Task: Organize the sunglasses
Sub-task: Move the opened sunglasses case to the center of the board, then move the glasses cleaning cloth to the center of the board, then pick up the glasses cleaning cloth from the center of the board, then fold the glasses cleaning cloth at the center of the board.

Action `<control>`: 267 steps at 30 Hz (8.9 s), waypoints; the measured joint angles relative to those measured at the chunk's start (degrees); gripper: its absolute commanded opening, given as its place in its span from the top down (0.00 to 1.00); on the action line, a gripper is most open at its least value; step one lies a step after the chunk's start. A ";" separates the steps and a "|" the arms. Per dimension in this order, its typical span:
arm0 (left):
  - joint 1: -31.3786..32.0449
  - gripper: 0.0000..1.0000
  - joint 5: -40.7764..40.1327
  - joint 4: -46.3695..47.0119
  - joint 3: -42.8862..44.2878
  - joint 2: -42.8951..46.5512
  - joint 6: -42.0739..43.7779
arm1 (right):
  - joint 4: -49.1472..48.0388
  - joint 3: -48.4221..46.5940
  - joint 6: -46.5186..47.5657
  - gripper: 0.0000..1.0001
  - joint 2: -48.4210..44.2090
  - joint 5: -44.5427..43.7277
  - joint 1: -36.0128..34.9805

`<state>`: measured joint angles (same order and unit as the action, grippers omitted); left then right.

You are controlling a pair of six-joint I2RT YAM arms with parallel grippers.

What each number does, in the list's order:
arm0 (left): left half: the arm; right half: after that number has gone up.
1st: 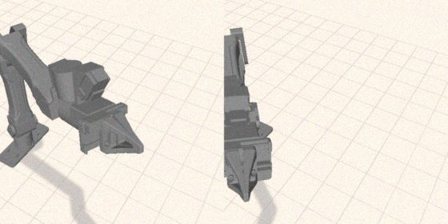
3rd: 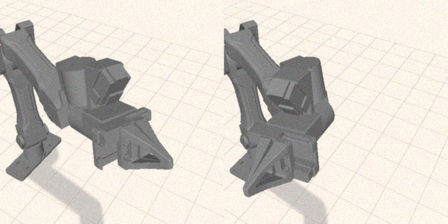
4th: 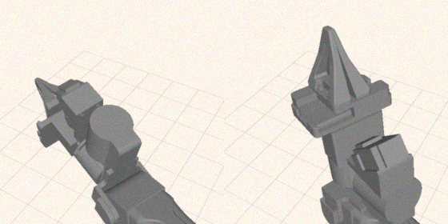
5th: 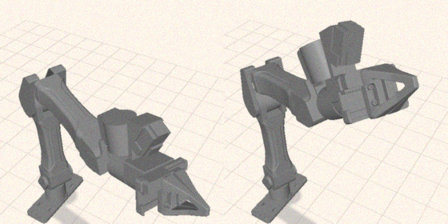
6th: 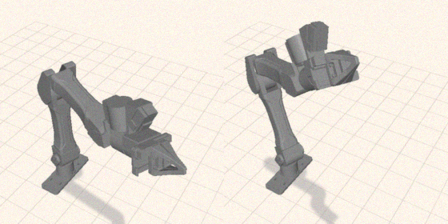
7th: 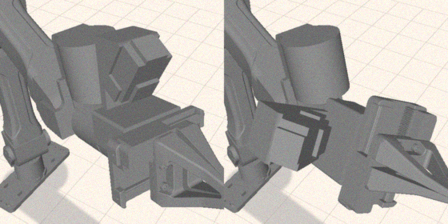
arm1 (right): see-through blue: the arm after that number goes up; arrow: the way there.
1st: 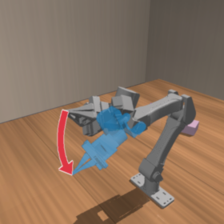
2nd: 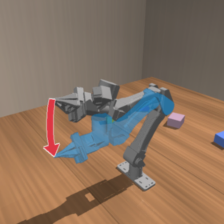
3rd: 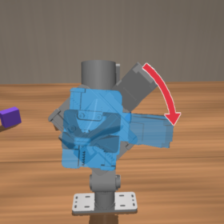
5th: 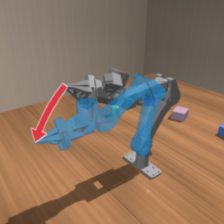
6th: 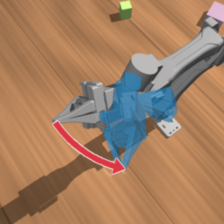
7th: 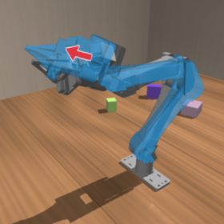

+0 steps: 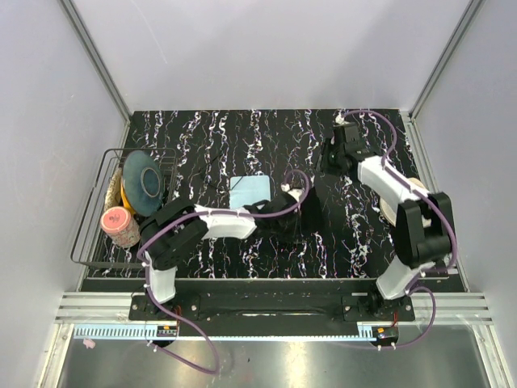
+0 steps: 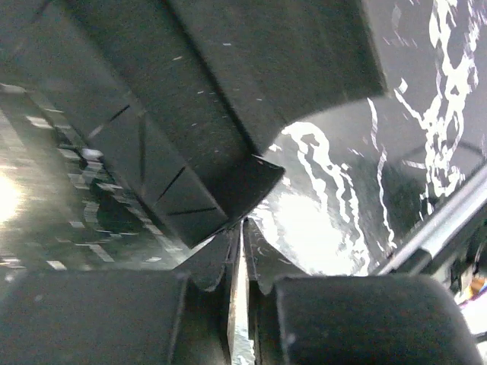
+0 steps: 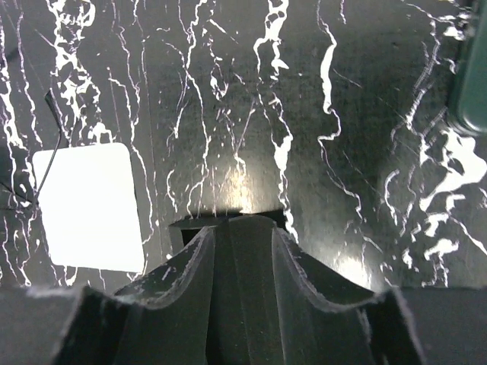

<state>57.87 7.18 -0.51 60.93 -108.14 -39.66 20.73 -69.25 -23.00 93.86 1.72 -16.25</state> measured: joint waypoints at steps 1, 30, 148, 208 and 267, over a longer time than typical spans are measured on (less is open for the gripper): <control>-1.11 0.89 0.04 0.22 -0.26 0.00 -0.61 | 0.09 -1.62 0.17 0.62 2.03 1.01 0.37; -20.74 0.58 9.07 -0.83 5.55 -4.28 0.50 | -0.59 -4.85 -3.91 0.77 18.40 -5.57 1.40; -30.62 0.36 0.26 -4.04 -8.24 10.23 2.91 | 2.99 -1.95 -7.89 0.68 15.72 -14.60 -17.25; -26.56 0.83 -1.18 -8.92 3.54 -0.15 5.64 | 2.97 -4.24 -3.56 0.78 17.75 -6.54 -16.31; -25.33 1.00 2.21 -7.04 -4.85 10.19 15.06 | 3.02 4.33 -4.46 1.00 6.51 -1.79 -16.37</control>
<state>32.53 9.39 -7.55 56.07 -97.95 -24.60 23.75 -64.93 -27.46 100.38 -0.08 -32.62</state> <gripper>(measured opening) 0.013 0.009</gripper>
